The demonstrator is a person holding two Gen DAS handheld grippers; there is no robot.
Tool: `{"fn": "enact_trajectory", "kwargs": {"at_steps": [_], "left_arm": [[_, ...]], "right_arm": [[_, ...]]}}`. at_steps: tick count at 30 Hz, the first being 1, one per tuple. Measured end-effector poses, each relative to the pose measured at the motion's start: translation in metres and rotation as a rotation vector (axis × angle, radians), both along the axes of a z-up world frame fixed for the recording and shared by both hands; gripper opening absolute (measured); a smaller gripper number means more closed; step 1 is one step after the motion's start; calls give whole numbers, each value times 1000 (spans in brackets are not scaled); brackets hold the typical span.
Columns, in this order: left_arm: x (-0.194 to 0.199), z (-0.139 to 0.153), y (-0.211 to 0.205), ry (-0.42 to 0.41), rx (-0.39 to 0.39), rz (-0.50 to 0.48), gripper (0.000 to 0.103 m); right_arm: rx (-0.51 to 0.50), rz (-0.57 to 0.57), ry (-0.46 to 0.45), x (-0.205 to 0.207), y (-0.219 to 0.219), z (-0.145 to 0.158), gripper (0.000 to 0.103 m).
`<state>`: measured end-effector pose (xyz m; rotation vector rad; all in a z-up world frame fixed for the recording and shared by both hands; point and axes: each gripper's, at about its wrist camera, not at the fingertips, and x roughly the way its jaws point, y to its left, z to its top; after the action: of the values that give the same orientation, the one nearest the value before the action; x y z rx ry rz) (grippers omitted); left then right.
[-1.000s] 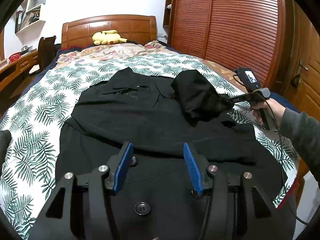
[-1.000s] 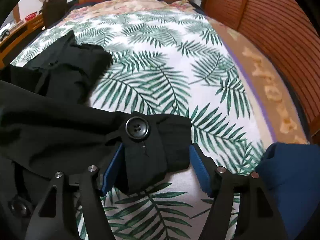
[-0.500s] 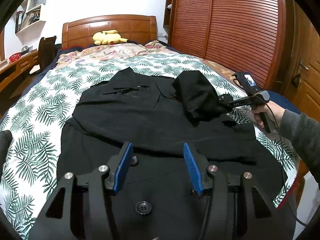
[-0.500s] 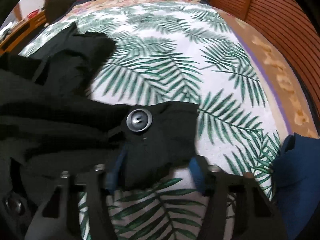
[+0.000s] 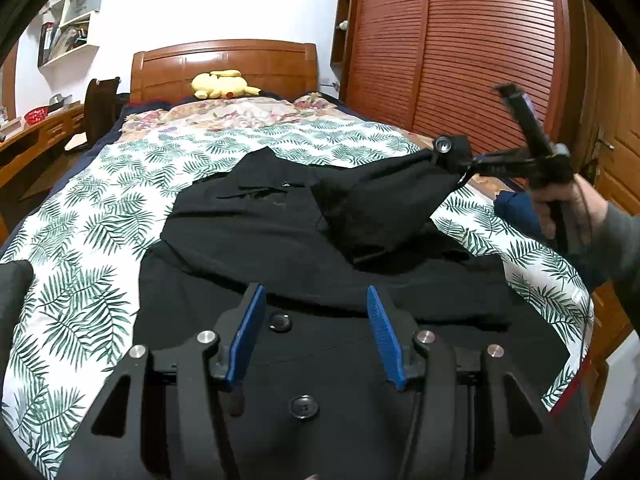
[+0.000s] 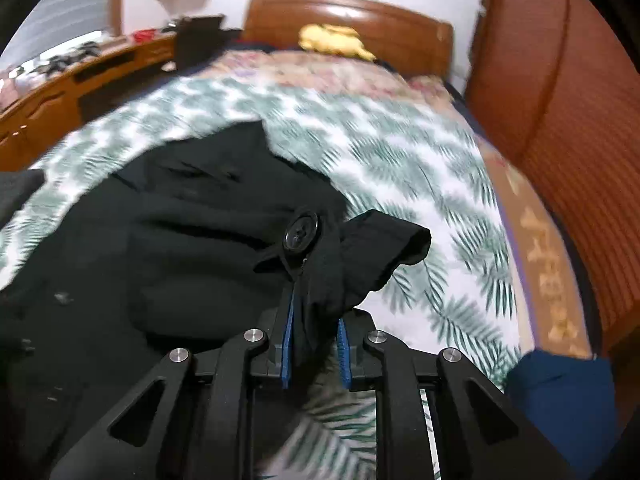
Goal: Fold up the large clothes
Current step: 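Lift the sleeve with the right gripper and fold it across the coat body, then open the right gripper to release the sleeve and withdraw it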
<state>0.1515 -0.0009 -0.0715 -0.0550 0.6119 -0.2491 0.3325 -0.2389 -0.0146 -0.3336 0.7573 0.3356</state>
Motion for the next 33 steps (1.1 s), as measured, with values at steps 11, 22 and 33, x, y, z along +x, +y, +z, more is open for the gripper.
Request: {"fn": "enact_trajectory", "kwargs": {"at_steps": [11,22,33], "left_arm": [[-23,11,39,-40,-26,57,52],[-30,13,69,-47,-55,108,52],[-32,14,75,-51,-62,119,52]], "right_arm": [[-12,201,-44,-81,105,35,17],[18,320,9,-118,164,19,23],[72,368,11,-144,179,28,51]]}}
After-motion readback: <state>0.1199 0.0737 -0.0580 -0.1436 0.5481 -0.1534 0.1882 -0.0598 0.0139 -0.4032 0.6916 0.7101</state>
